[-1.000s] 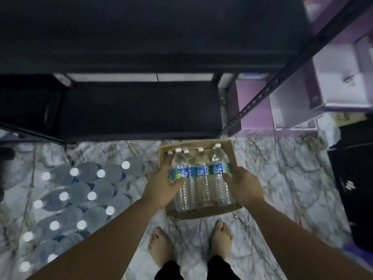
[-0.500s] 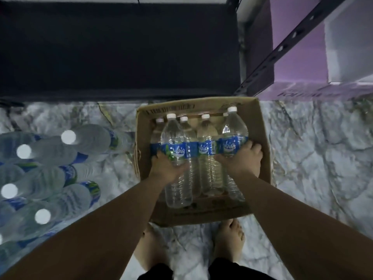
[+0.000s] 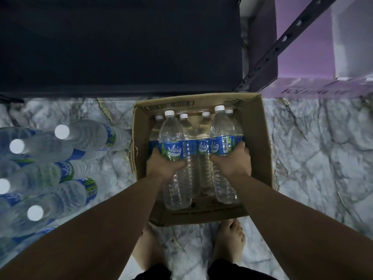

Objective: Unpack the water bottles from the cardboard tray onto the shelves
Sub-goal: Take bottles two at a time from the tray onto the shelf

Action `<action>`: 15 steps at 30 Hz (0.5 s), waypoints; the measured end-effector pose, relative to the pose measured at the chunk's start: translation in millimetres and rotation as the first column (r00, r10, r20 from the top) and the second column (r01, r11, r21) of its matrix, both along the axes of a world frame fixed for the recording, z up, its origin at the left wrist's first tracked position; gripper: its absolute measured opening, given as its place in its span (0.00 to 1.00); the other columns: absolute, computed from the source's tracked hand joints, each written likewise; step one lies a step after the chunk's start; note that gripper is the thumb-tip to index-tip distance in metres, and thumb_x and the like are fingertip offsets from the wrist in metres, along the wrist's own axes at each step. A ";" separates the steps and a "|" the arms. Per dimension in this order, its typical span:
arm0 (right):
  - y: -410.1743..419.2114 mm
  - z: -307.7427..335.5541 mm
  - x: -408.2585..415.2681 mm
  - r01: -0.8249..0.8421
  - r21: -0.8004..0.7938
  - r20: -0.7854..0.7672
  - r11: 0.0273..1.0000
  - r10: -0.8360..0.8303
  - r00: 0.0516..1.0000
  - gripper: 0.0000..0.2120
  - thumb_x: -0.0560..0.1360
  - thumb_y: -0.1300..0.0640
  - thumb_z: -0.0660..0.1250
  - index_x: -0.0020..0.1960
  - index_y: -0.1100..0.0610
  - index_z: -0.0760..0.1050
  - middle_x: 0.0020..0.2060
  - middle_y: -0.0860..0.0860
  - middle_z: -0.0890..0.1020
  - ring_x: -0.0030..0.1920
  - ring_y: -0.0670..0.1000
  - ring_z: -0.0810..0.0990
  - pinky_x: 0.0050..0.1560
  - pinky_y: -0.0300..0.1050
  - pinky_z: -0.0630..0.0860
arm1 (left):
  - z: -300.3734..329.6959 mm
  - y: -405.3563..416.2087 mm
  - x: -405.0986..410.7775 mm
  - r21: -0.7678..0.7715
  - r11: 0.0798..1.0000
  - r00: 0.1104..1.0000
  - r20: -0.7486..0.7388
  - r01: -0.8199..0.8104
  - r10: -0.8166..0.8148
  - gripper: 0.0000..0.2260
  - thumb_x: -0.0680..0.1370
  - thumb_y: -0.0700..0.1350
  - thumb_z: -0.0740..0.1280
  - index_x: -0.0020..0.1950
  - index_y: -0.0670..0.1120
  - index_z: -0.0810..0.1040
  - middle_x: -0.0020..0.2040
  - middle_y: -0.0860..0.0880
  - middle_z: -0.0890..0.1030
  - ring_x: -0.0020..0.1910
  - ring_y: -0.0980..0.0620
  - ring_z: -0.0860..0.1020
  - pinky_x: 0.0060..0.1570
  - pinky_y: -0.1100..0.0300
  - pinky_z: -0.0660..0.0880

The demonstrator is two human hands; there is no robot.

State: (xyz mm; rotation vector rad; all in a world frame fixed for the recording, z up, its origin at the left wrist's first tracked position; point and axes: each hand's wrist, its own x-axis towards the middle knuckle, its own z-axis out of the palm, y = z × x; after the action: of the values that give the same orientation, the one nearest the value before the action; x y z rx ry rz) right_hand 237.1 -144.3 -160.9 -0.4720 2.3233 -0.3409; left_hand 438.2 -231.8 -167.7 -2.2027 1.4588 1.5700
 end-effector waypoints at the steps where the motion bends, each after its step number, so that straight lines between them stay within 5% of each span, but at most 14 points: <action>1: -0.2 3.5 2.4 0.009 -0.022 0.016 1.000 -0.009 1.000 0.36 0.63 0.44 0.82 0.62 0.57 0.69 0.55 0.53 0.77 0.53 0.58 0.81 0.51 0.52 0.80 | 2.9 2.1 1.7 -0.010 1.000 0.999 -0.030 -0.021 0.021 0.31 0.64 0.50 0.85 0.62 0.49 0.75 0.49 0.55 0.82 0.43 0.58 0.80 0.36 0.64 0.74; 5: 1.5 29.1 13.0 0.015 -0.121 0.082 0.993 -0.005 0.997 0.29 0.63 0.49 0.84 0.56 0.54 0.73 0.44 0.46 0.80 0.39 0.44 0.79 0.35 0.36 0.72 | 24.3 9.6 6.5 -0.063 0.997 0.994 -0.102 -0.038 0.032 0.32 0.61 0.51 0.86 0.61 0.52 0.78 0.51 0.54 0.85 0.49 0.53 0.84 0.48 0.55 0.82; 8: 4.3 67.5 21.4 0.013 -0.179 0.121 0.984 0.009 0.993 0.29 0.62 0.48 0.85 0.56 0.53 0.75 0.40 0.42 0.81 0.37 0.37 0.79 0.31 0.31 0.70 | 58.7 13.1 10.1 -0.110 0.991 0.984 -0.168 -0.080 0.060 0.32 0.58 0.51 0.88 0.58 0.54 0.79 0.50 0.56 0.87 0.49 0.55 0.85 0.51 0.53 0.84; 13: 15.8 152.6 28.5 0.025 -0.286 0.142 0.958 0.017 0.990 0.33 0.56 0.42 0.84 0.57 0.49 0.78 0.42 0.43 0.85 0.41 0.43 0.84 0.42 0.43 0.82 | 152.0 17.6 23.0 -0.162 0.983 0.961 -0.272 -0.091 0.044 0.31 0.61 0.45 0.87 0.61 0.52 0.80 0.49 0.55 0.87 0.44 0.62 0.85 0.38 0.69 0.79; 15: 19.9 194.4 30.6 0.032 -0.327 0.150 0.944 0.018 0.989 0.31 0.58 0.45 0.85 0.57 0.49 0.78 0.43 0.43 0.86 0.41 0.41 0.84 0.40 0.41 0.81 | 199.0 19.7 28.5 -0.186 0.978 0.947 -0.319 -0.096 0.032 0.30 0.63 0.41 0.86 0.61 0.51 0.79 0.49 0.55 0.87 0.44 0.64 0.85 0.37 0.73 0.77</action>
State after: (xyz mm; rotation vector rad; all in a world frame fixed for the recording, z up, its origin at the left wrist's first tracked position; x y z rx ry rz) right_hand 267.7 -124.4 33.5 -0.5782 2.1266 -0.7504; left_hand 466.7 -212.1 31.3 -2.1987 1.7127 1.9529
